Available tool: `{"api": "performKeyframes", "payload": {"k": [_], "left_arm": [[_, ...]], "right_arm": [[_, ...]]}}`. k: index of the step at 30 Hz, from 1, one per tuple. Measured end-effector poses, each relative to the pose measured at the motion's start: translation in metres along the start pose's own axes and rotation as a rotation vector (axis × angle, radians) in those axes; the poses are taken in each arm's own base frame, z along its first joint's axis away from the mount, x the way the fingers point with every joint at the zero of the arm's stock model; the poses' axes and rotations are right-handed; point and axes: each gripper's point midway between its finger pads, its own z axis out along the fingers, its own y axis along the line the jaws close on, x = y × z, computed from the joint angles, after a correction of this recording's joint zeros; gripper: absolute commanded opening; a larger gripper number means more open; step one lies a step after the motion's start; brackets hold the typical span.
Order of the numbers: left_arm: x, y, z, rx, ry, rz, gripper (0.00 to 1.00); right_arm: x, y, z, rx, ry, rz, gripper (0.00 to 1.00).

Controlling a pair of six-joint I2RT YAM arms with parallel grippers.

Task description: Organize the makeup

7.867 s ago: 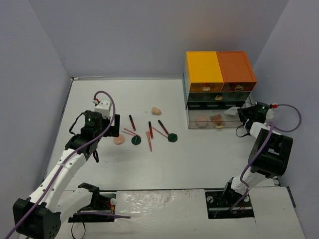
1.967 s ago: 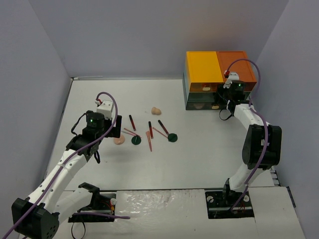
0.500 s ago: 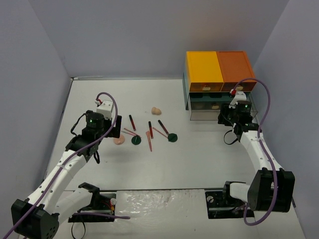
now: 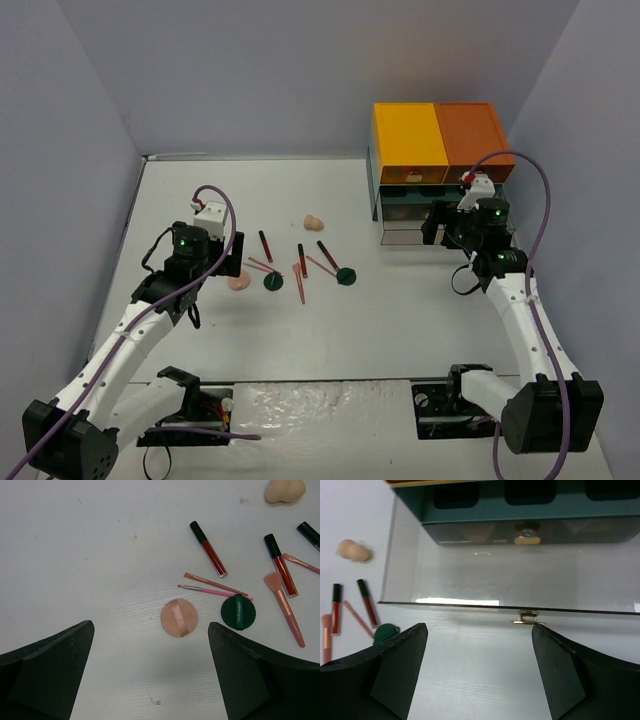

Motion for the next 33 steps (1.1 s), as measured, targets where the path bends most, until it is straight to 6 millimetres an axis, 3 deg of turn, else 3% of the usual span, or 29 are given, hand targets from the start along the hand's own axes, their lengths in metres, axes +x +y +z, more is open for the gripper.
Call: {"api": "performKeyframes", "payload": {"k": [6,10,13,18,20,23,29,33], "left_arm": [[0.001,0.004,-0.001,-0.020,0.002,0.000,0.97],[0.001,0.010,-0.010,-0.047,-0.005,-0.002,0.97],[-0.001,0.016,-0.022,-0.063,-0.026,-0.011,0.97],[-0.003,0.025,-0.044,-0.094,-0.065,-0.048,0.97],[-0.001,0.029,-0.050,-0.109,-0.069,-0.062,0.97],[0.003,0.033,-0.054,-0.131,-0.076,-0.082,0.97],[0.014,0.039,-0.050,-0.179,-0.041,-0.082,0.97],[0.018,0.039,-0.045,-0.184,-0.016,-0.074,0.97]], "right_arm": [[-0.025,0.098,-0.027,-0.231,-0.060,-0.126,0.84],[-0.019,0.153,-0.041,-0.334,-0.057,-0.202,0.81],[-0.002,0.194,-0.043,-0.384,-0.013,-0.261,0.80],[0.050,0.246,-0.024,-0.418,0.104,-0.356,0.68],[0.067,0.258,-0.012,-0.401,0.134,-0.370,0.63],[0.108,0.273,0.006,-0.358,0.213,-0.396,0.56],[0.176,0.304,0.034,-0.305,0.306,-0.392,0.43],[0.203,0.315,0.049,-0.271,0.337,-0.383,0.36]]}}
